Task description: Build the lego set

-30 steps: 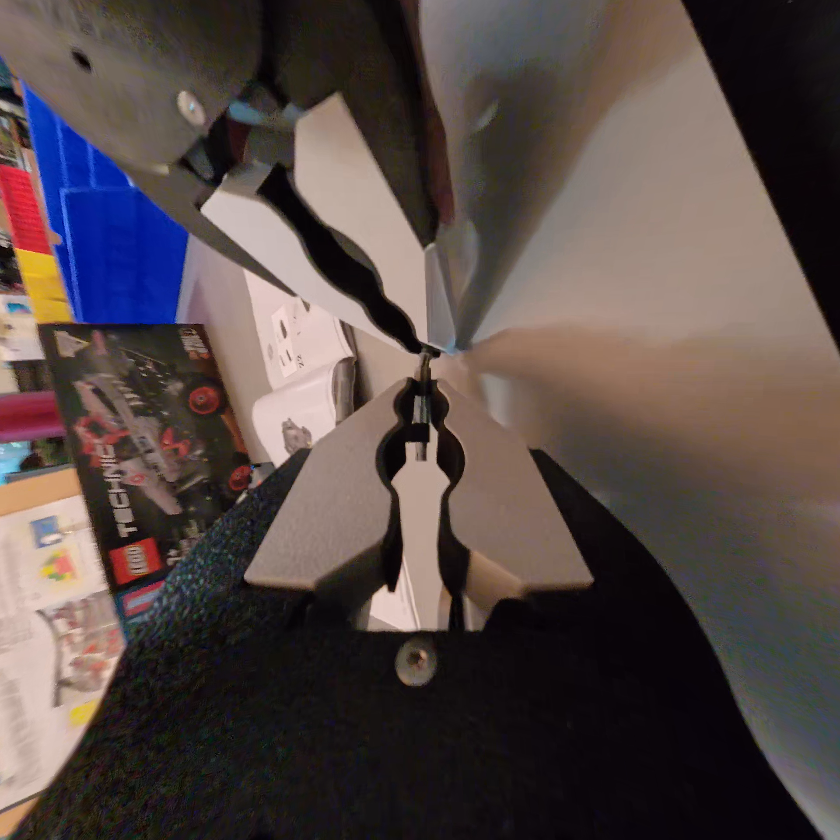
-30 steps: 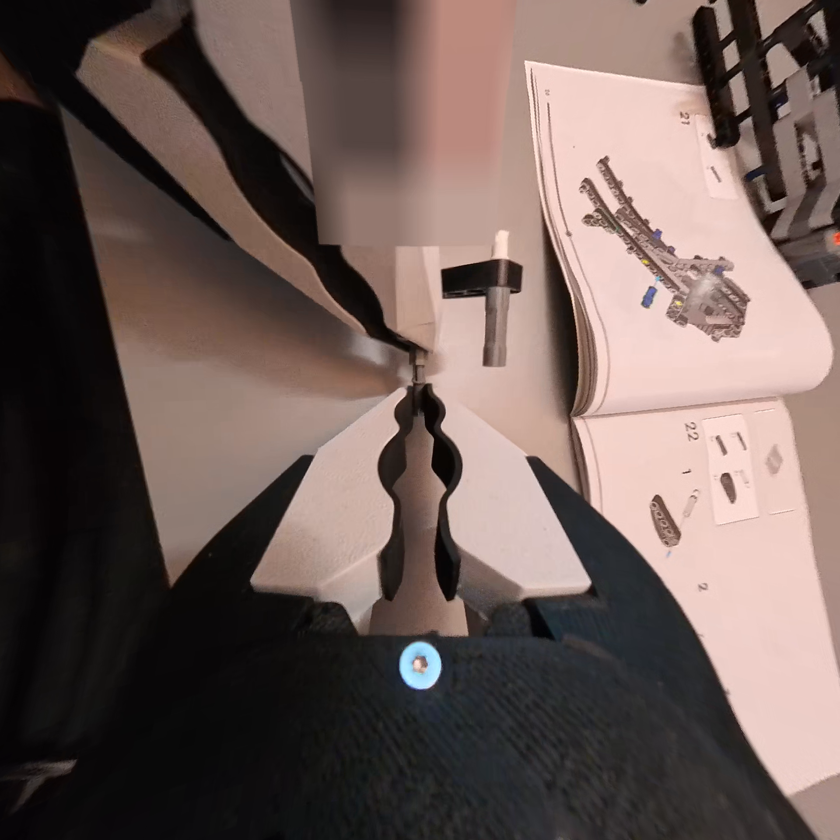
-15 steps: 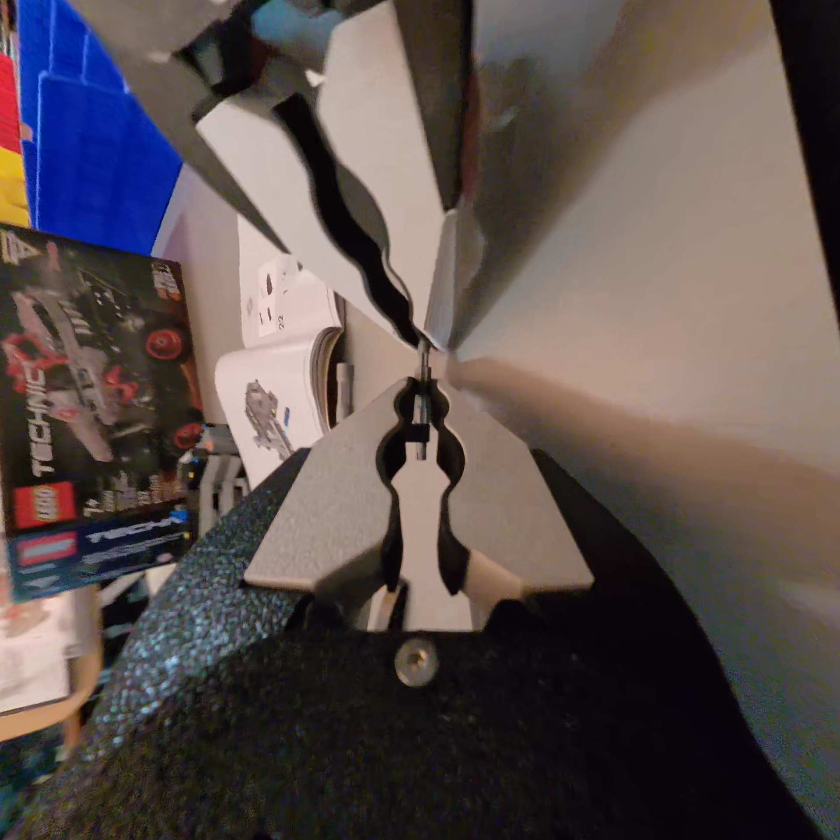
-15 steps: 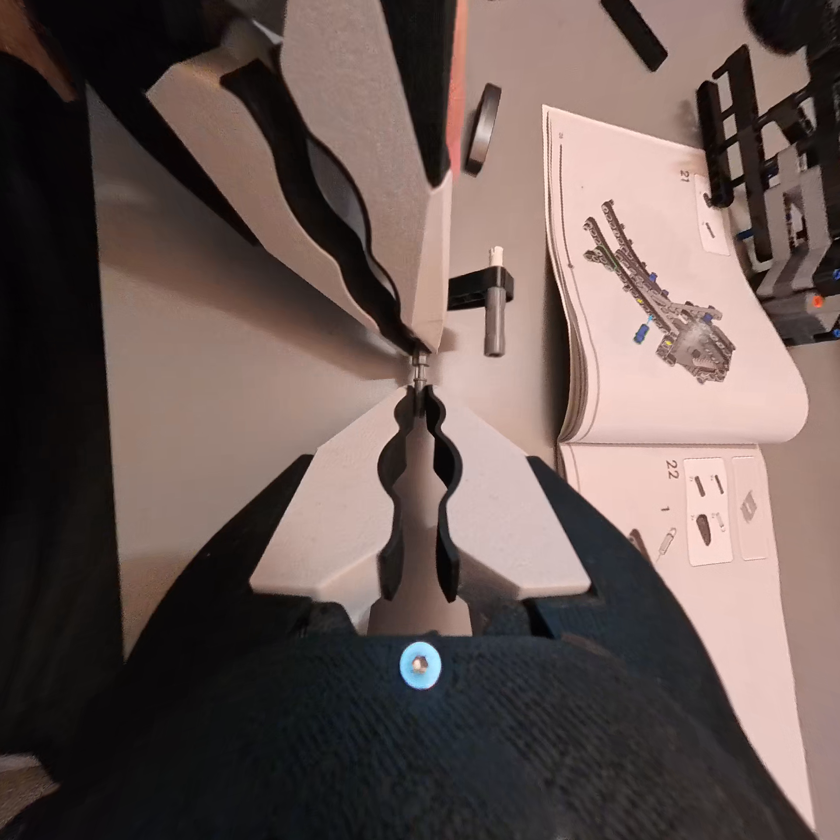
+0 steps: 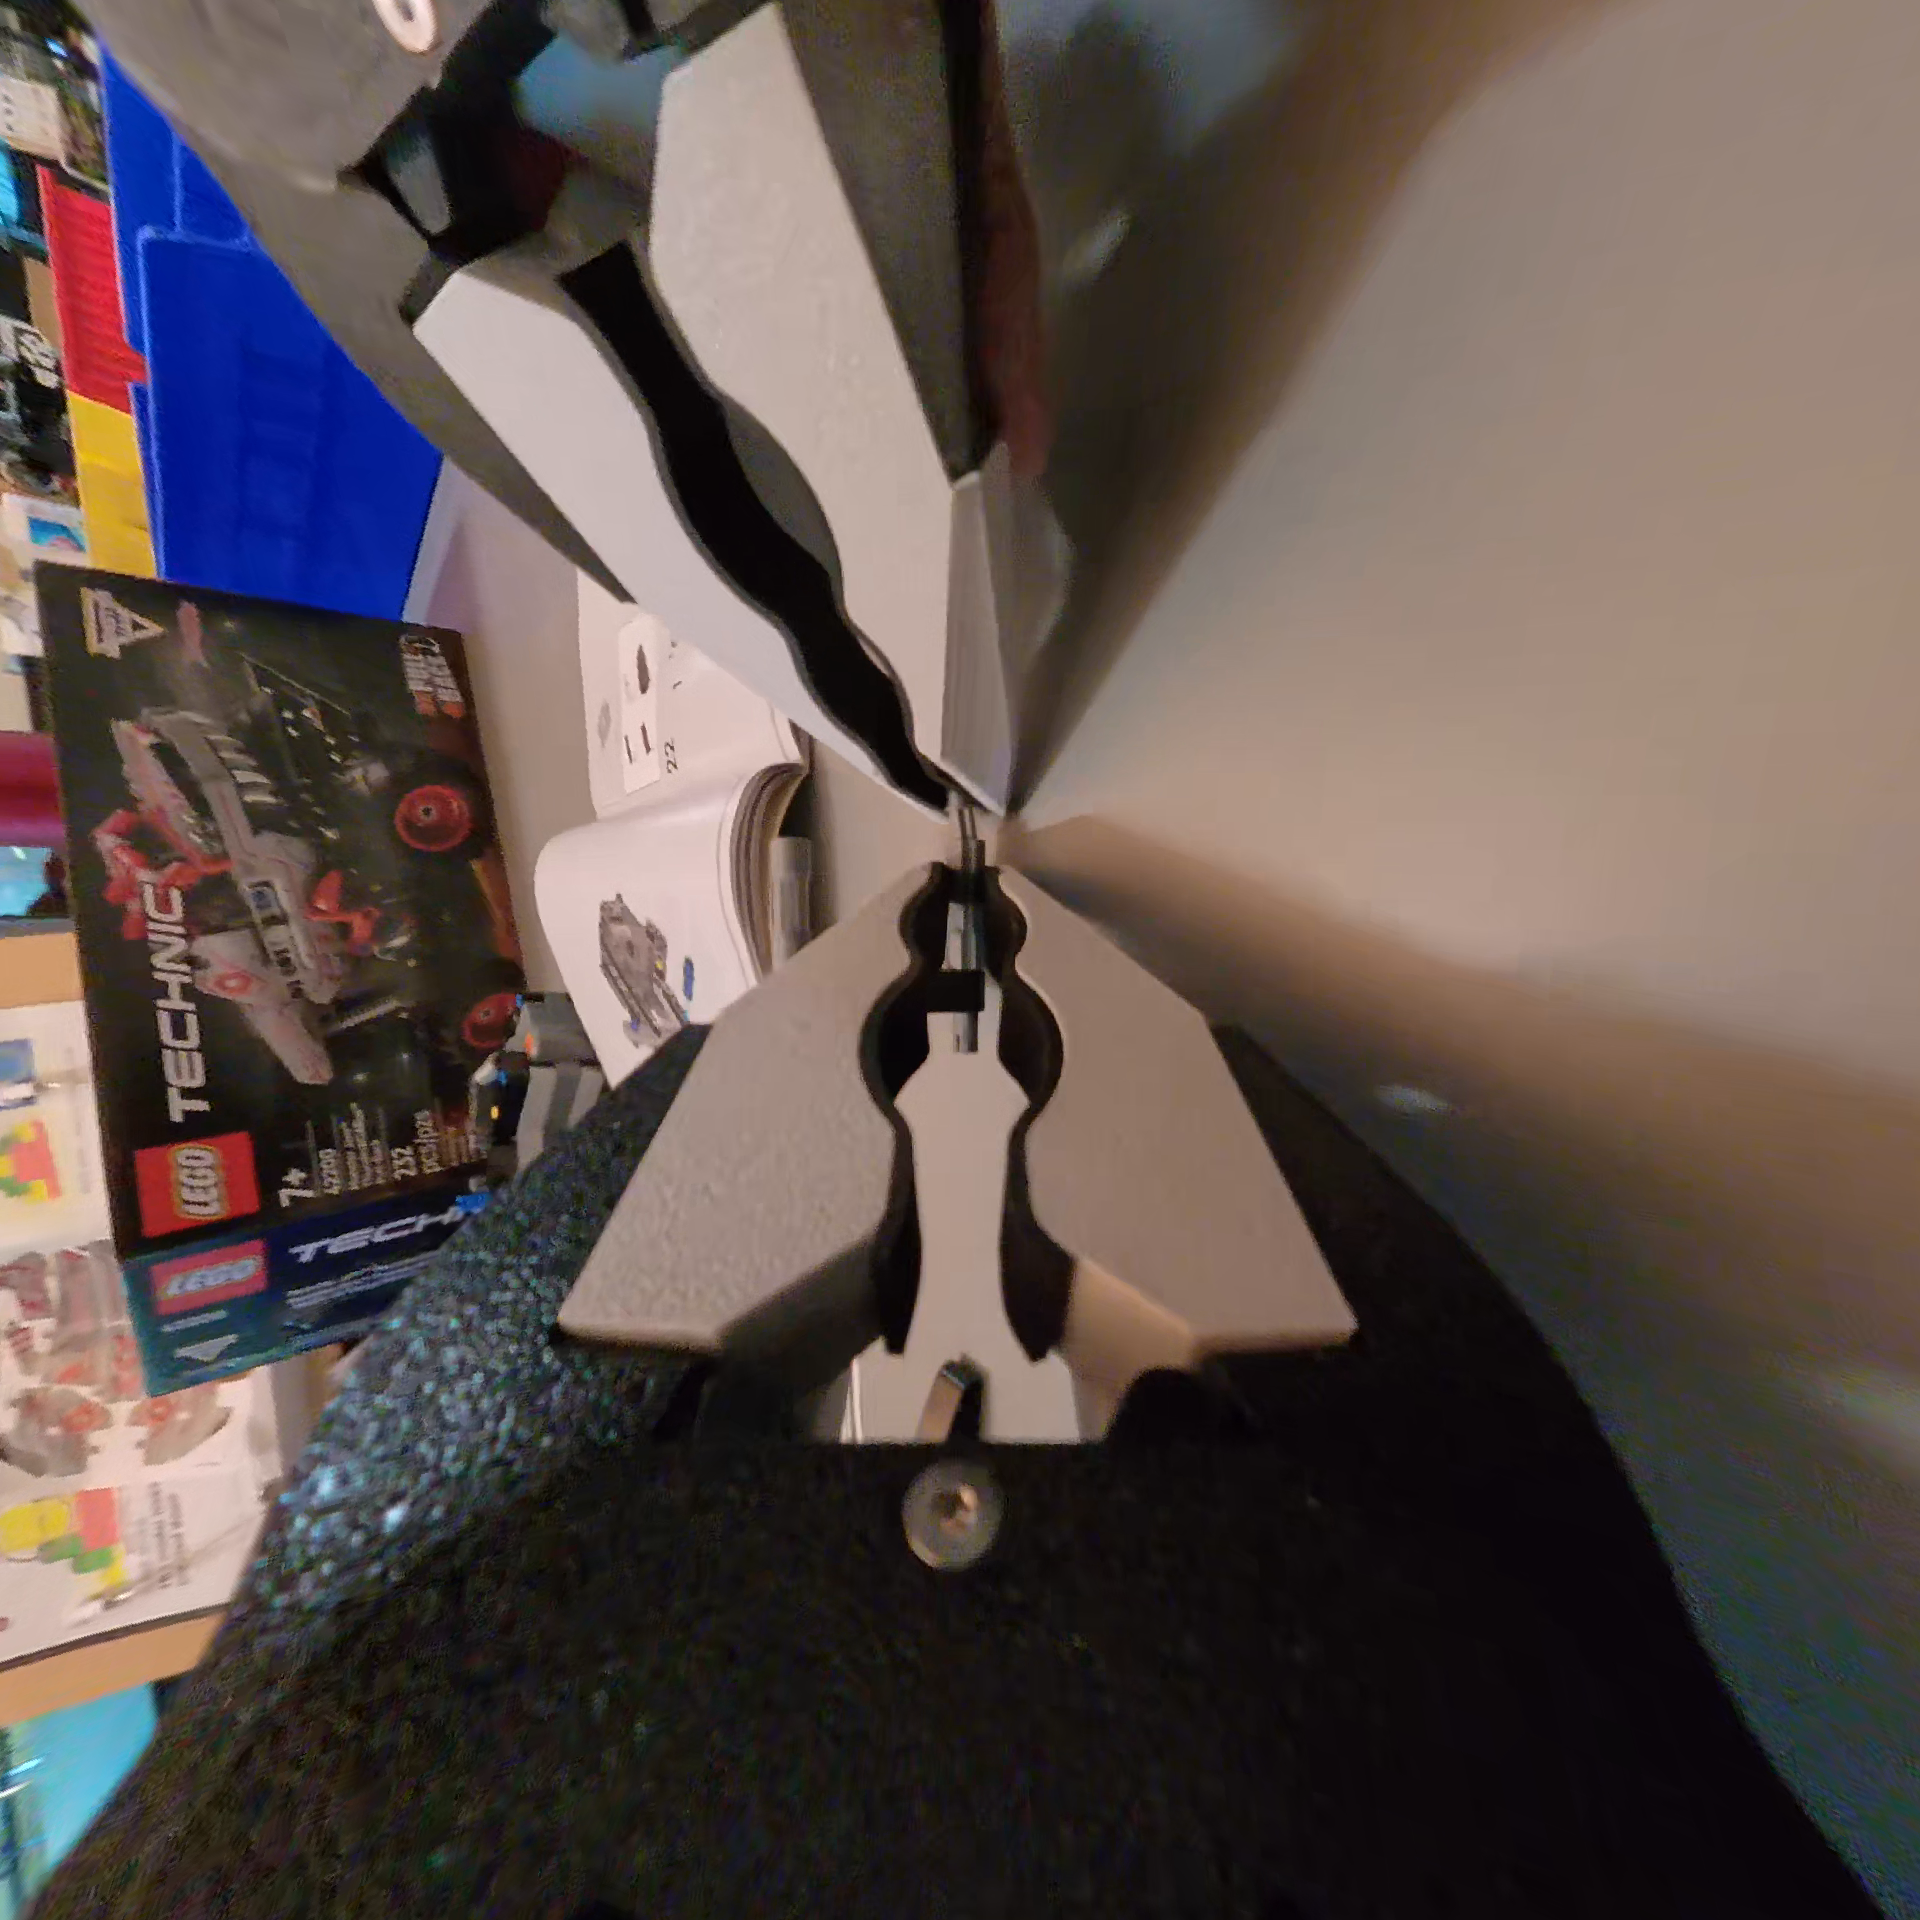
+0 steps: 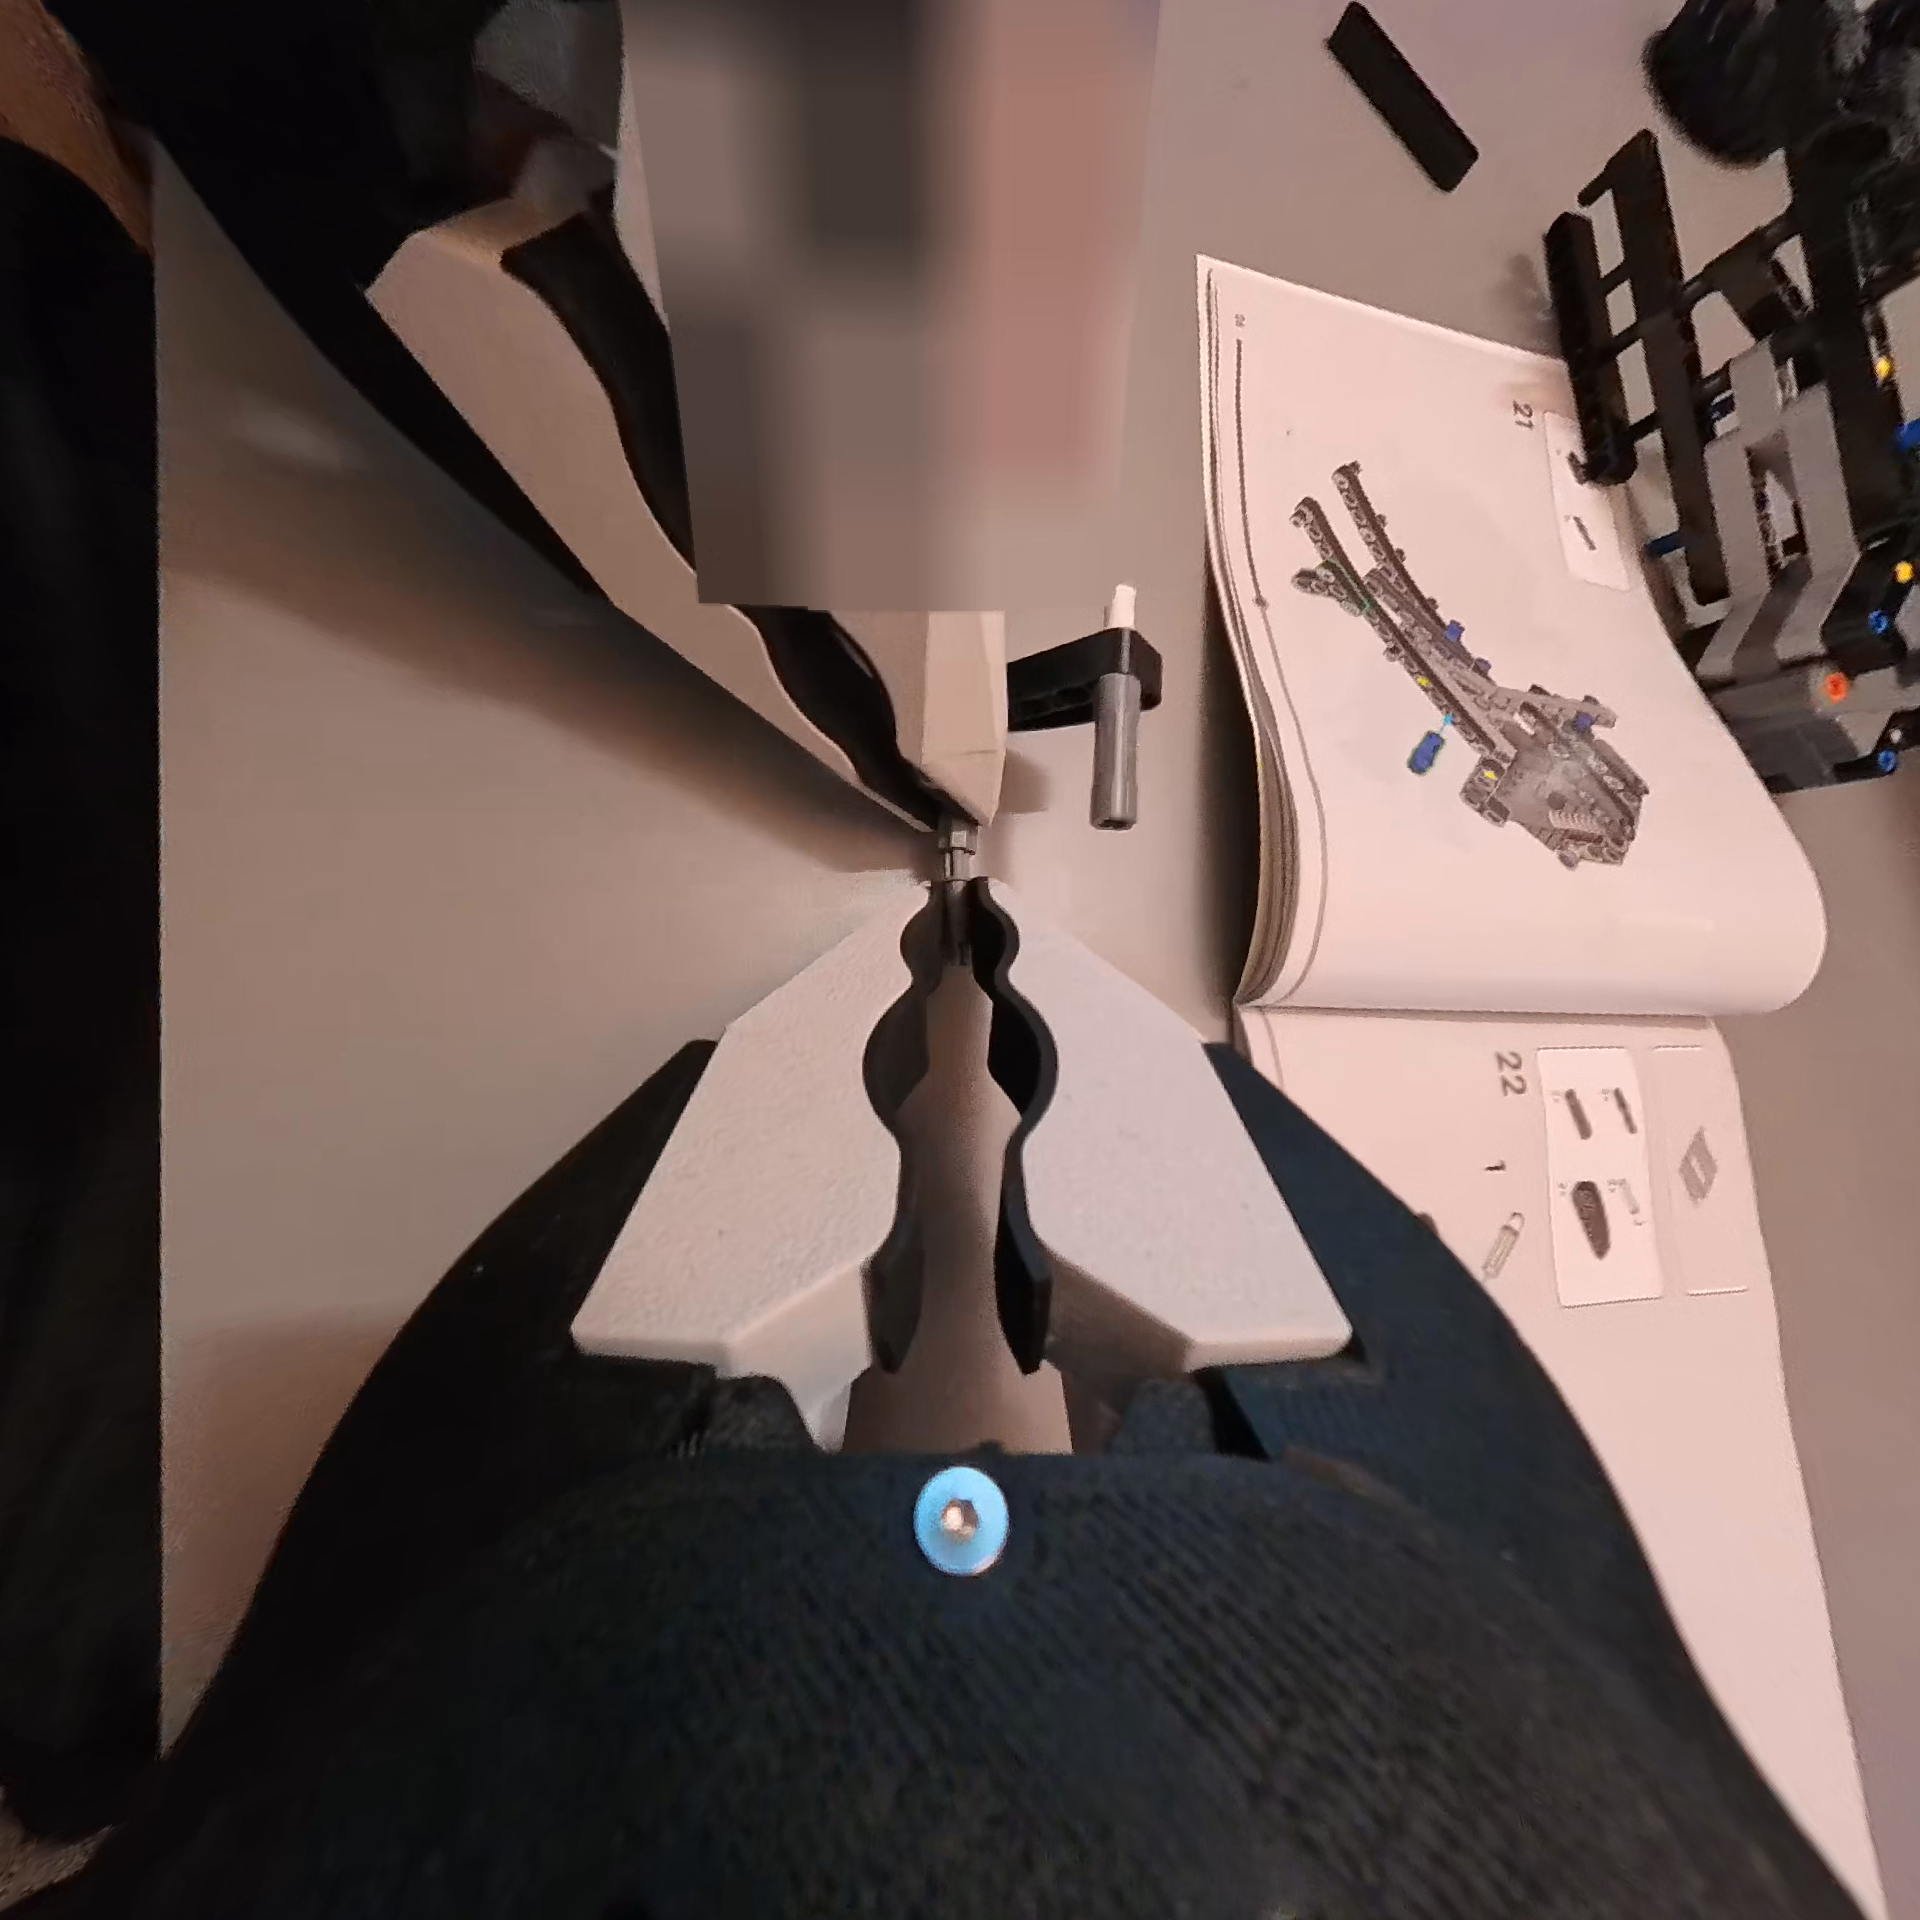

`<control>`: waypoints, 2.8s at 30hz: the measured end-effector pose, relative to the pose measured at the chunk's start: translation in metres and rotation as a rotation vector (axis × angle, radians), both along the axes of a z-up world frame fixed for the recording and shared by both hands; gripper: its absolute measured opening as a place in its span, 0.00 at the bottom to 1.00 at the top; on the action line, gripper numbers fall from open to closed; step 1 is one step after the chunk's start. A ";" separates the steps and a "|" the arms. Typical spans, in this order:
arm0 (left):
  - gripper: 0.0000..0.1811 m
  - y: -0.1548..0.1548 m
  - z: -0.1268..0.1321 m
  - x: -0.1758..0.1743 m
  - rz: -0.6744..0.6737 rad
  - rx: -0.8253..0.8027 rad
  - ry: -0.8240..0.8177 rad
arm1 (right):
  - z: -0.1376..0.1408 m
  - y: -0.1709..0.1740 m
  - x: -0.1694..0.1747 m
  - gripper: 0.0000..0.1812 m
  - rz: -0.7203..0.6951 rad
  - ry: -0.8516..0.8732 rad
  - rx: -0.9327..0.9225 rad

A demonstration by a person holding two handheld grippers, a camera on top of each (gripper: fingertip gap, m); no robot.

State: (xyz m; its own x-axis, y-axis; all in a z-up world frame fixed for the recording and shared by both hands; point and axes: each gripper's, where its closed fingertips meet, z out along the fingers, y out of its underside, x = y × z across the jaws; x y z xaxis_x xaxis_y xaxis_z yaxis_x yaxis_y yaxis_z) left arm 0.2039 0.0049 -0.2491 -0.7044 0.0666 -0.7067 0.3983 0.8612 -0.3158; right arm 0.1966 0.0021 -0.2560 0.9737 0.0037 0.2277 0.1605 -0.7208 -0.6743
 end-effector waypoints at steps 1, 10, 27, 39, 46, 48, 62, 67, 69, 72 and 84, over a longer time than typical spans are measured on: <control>0.02 -0.001 0.000 0.000 -0.005 0.010 -0.014 | 0.000 -0.001 0.000 0.01 -0.002 0.013 0.002; 0.02 -0.004 -0.001 0.006 0.063 -0.082 0.034 | 0.006 -0.007 0.007 0.10 -0.024 -0.001 0.089; 0.02 0.004 0.010 0.019 0.141 -0.169 0.026 | 0.019 -0.016 0.034 0.15 0.021 -0.582 0.117; 0.02 0.008 0.002 0.020 0.212 -0.195 0.132 | 0.007 0.000 0.040 0.00 0.036 -0.815 -0.072; 0.02 0.011 -0.002 0.022 0.189 -0.084 0.028 | 0.005 0.003 0.042 0.01 0.031 -0.850 -0.134; 0.02 0.009 0.001 0.022 0.166 -0.094 0.004 | 0.004 0.002 0.043 0.01 0.021 -0.830 -0.124; 0.02 0.008 0.001 0.022 0.180 -0.153 0.083 | 0.004 0.004 0.043 0.01 0.010 -0.806 -0.125; 0.02 0.005 0.003 0.023 0.193 -0.175 0.110 | 0.004 0.004 0.044 0.01 0.004 -0.806 -0.128; 0.02 0.004 0.003 0.023 0.196 -0.178 0.111 | 0.004 0.004 0.044 0.01 0.002 -0.807 -0.128; 0.02 0.004 0.004 0.022 0.195 -0.196 0.120 | 0.004 0.004 0.044 0.00 0.001 -0.809 -0.129; 0.02 0.011 0.017 0.028 0.252 -0.276 0.123 | 0.032 0.008 0.042 0.06 -0.076 -0.800 0.130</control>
State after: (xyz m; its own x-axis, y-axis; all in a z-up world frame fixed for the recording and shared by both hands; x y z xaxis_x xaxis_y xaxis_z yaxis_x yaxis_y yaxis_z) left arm 0.2324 0.0156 -0.2321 -0.7547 -0.2999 -0.5835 0.1303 0.8032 -0.5813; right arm 0.2385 0.0105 -0.2243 0.5122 -0.1305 0.8489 0.5830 -0.6729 -0.4553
